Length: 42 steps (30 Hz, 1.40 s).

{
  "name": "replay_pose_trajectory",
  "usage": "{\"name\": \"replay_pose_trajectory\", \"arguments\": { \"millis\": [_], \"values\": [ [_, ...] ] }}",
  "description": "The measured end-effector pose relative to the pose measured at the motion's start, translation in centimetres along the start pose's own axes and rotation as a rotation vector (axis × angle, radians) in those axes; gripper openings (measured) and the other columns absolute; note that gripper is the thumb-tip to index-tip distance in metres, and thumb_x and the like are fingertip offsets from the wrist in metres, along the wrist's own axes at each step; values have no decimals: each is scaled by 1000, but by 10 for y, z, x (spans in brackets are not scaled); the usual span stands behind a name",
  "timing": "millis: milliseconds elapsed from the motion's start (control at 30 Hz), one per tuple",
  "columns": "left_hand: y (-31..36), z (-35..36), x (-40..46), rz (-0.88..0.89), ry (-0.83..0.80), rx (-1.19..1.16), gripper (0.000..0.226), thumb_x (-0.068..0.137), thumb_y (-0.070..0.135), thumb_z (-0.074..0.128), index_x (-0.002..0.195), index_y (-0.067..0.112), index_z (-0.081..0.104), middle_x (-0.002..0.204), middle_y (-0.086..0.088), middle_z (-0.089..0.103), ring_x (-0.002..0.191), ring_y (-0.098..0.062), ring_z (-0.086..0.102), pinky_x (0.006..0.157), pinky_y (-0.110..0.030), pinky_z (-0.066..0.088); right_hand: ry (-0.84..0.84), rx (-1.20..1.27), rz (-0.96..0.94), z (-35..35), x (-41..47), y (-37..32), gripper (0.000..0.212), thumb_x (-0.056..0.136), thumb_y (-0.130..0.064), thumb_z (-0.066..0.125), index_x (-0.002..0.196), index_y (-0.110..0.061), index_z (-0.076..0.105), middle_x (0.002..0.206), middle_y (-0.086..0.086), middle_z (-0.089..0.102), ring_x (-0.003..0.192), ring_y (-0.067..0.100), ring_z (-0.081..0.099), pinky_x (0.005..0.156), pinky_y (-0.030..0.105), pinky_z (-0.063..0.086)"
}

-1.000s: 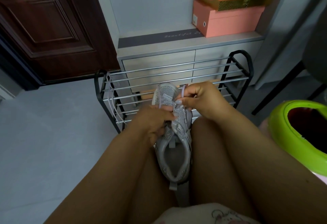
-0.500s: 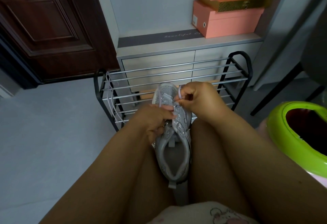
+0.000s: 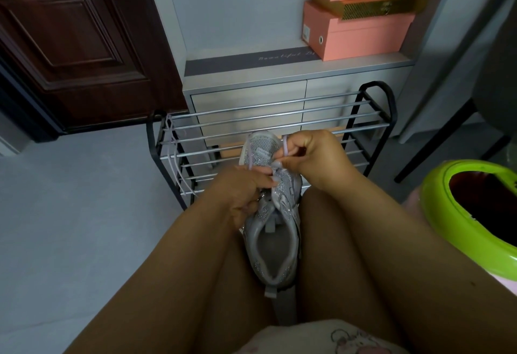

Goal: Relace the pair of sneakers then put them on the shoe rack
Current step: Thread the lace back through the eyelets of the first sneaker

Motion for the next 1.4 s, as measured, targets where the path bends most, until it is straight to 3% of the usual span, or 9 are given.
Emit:
{"name": "replay_pose_trajectory", "arguments": {
  "millis": [400, 500, 700, 867, 967, 1067, 1133, 1267, 1400],
  "values": [
    [-4, 2, 3, -15, -7, -6, 14, 87, -6, 55, 82, 7, 59, 40, 3, 53, 23, -2, 35, 27, -10, 20, 37, 106, 50, 6, 0, 11, 9, 71, 3, 76, 77, 5, 70, 59, -19, 63, 57, -8, 58, 58, 9, 47],
    [-7, 3, 8, -45, -3, -50, 11, 94, 8, 52, 84, 7, 58, 52, 1, 53, 22, -1, 32, 25, -9, 18, 20, 166, 118, 9, 2, 21, 21, 71, 3, 77, 77, 17, 63, 54, -18, 63, 50, -7, 57, 50, 10, 46],
    [-4, 11, 0, -11, 14, -85, 12, 97, 9, 48, 87, 6, 55, 69, -7, 55, 20, 1, 36, 25, -6, 23, 29, 233, 203, 15, -3, 19, 21, 72, -3, 77, 76, 15, 67, 44, -16, 60, 39, -3, 49, 45, 12, 41],
    [-3, 12, -1, -30, -24, -28, 19, 97, 10, 45, 81, 9, 55, 63, -2, 61, 20, 1, 37, 25, -5, 22, 55, 185, 307, 10, -9, 11, 39, 76, -33, 75, 73, 6, 70, 59, 12, 62, 45, 11, 55, 60, 29, 48],
    [0, 7, 1, -61, -31, 13, 24, 96, 13, 44, 74, 12, 54, 44, 5, 56, 20, -2, 31, 28, -6, 20, -29, 135, 343, 3, -13, -1, 47, 66, -47, 78, 73, -1, 72, 61, 6, 62, 53, 9, 58, 62, 24, 47],
    [-1, 0, 13, -86, 3, 22, 22, 90, 17, 44, 70, 17, 51, 40, 6, 41, 24, -4, 20, 32, -8, 15, -149, 137, 345, 5, -18, -11, 24, 60, -38, 86, 66, -20, 70, 59, -11, 67, 59, 0, 63, 60, 14, 47],
    [-1, 0, 16, -95, 14, 28, 16, 88, 16, 44, 77, 14, 56, 41, 5, 37, 25, -4, 18, 33, -8, 14, -194, 79, 340, 10, -18, -13, 26, 58, -27, 88, 73, -23, 66, 67, -11, 69, 65, -2, 65, 63, 15, 51],
    [-1, 3, 18, -88, 10, 80, 20, 89, 17, 42, 84, 11, 61, 53, 2, 45, 26, -4, 18, 33, -10, 14, -192, -92, 350, 15, -13, -10, 29, 61, -15, 78, 87, -14, 66, 88, 3, 71, 80, 12, 67, 76, 33, 58],
    [-2, 3, 18, -85, 4, 109, 23, 91, 14, 43, 78, 10, 62, 62, -2, 67, 25, -3, 21, 32, -8, 15, -224, -43, 364, 10, -13, -3, 25, 66, 0, 71, 77, -19, 60, 81, 0, 65, 75, 13, 62, 71, 27, 52]
  ]
}}
Point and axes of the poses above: each hand's wrist, its own x-axis towards the middle knuckle, its own z-axis out of the palm, y = z × x, the point moved 5 cm from there along x, towards the middle knuckle
